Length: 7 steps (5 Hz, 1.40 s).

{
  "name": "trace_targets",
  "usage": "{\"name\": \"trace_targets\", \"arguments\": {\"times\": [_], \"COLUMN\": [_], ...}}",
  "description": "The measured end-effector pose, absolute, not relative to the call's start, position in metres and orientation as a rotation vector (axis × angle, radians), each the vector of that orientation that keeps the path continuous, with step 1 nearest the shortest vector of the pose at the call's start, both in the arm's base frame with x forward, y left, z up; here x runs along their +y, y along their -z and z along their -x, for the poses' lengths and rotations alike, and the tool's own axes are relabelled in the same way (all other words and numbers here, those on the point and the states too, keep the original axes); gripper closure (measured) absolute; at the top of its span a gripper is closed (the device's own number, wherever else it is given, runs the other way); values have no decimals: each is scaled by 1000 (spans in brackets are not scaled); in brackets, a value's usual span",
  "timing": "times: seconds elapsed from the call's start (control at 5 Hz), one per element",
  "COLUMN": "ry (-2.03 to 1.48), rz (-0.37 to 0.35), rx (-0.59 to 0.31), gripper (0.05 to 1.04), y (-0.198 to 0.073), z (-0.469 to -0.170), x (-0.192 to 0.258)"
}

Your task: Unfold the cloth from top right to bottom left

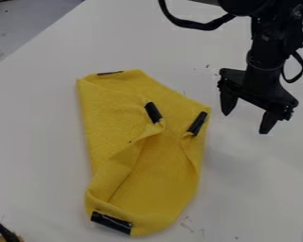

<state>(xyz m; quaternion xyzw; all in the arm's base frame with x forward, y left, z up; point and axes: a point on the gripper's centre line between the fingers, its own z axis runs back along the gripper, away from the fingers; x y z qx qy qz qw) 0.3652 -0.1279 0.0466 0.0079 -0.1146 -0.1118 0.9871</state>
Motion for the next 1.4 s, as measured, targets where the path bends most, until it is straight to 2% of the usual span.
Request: {"name": "trace_targets", "arguments": {"times": [0.2, 0.4, 0.6, 1.0, 1.4], "ry": [221, 219, 207, 90, 14], "rz": [-29, -92, -123, -198, -184], "rx": [-194, -200, -198, -218, -238], "gripper": [84, 84, 84, 83, 84], "y": [-32, -25, -34, -53, -40], "z": [-361, -357, -354, -343, -347], "x": [-126, -119, -113, -55, -10]}}
